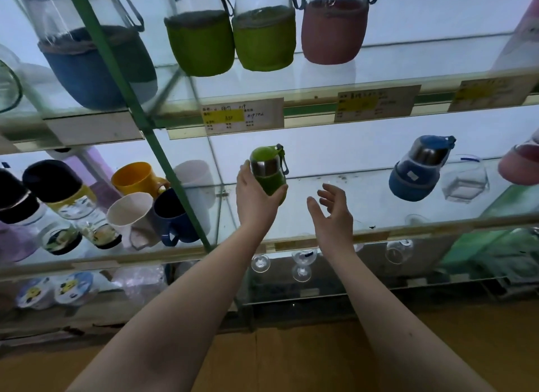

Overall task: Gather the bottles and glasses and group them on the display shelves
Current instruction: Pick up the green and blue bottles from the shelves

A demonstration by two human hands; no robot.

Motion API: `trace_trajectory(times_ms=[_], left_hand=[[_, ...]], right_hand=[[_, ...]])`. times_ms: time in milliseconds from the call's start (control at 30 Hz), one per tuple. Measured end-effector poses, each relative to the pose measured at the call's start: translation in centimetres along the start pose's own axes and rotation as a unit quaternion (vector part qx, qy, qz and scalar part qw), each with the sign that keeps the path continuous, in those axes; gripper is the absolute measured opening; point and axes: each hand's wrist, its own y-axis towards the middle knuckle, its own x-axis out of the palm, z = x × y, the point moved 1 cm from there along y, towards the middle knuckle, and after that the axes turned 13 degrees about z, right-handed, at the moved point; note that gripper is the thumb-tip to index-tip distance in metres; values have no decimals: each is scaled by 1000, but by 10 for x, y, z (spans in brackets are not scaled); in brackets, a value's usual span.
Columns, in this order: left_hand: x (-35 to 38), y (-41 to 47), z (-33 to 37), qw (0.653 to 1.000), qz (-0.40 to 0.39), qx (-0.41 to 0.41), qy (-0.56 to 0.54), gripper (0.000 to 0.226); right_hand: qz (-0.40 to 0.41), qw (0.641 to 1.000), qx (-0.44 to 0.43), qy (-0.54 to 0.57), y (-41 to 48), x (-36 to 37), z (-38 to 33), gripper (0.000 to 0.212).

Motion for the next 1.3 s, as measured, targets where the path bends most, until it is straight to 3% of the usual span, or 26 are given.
trace_trajectory(times_ms=[267,533,1300], left_hand=[[19,22,-1,997,39,-55,32,100],[16,19,5,995,35,-17,94,67],[75,-95,57,999,9,18,-29,64]], right_hand=[[10,1000,-14,-16,12,-6,1,38],[15,1000,-5,-2,11,-18,5,38],[7,1000,-23,17,70,-110,16,37]])
